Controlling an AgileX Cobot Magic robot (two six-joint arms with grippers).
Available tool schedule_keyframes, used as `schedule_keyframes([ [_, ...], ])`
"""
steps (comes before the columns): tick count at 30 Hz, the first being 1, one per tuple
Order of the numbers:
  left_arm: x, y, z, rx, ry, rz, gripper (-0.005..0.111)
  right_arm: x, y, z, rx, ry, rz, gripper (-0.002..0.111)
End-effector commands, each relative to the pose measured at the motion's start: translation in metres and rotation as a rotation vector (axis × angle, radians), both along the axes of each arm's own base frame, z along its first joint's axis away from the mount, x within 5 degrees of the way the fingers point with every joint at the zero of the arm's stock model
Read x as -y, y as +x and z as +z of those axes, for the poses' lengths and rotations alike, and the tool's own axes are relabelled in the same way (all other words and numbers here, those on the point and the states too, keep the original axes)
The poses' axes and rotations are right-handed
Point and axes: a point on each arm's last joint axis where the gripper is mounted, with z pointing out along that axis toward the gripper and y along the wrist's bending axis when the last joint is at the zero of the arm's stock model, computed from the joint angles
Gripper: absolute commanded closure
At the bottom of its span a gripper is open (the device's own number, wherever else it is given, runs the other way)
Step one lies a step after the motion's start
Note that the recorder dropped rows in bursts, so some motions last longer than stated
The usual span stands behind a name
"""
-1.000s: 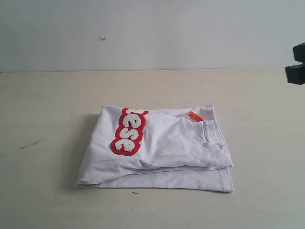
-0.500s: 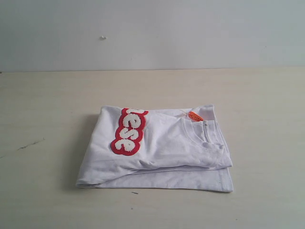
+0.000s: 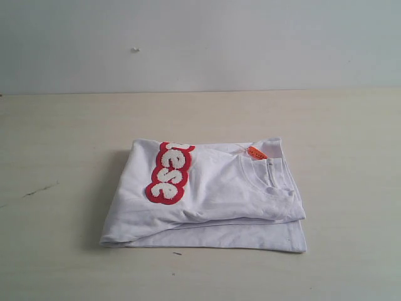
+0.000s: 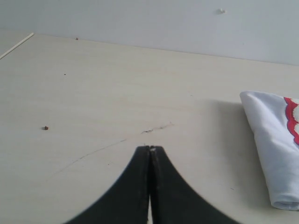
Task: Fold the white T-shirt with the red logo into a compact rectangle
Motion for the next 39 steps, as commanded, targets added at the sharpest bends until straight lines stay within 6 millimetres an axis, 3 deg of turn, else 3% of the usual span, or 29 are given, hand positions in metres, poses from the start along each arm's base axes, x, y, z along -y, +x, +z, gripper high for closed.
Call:
schedule_keyframes([
  [1,0.0,0.0,0.0,0.012,-0.005,0.006,0.107,0.0,-0.005,0.0,0.013,0.031,-0.014,0.108],
  [9,0.0,0.0,0.0,0.012,-0.005,0.006,0.107,0.004,-0.009,0.0,0.021,0.085,-0.077,0.108],
  [18,0.0,0.0,0.0,0.012,-0.005,0.006,0.107,0.009,-0.032,0.0,0.05,0.03,-0.175,0.108],
  [33,0.0,0.0,0.0,0.012,-0.005,0.006,0.107,0.003,-0.046,-0.099,0.037,0.077,-0.147,0.108],
  [39,0.0,0.0,0.0,0.012,-0.005,0.006,0.107,0.002,-0.047,-0.127,0.03,0.1,-0.142,0.108],
])
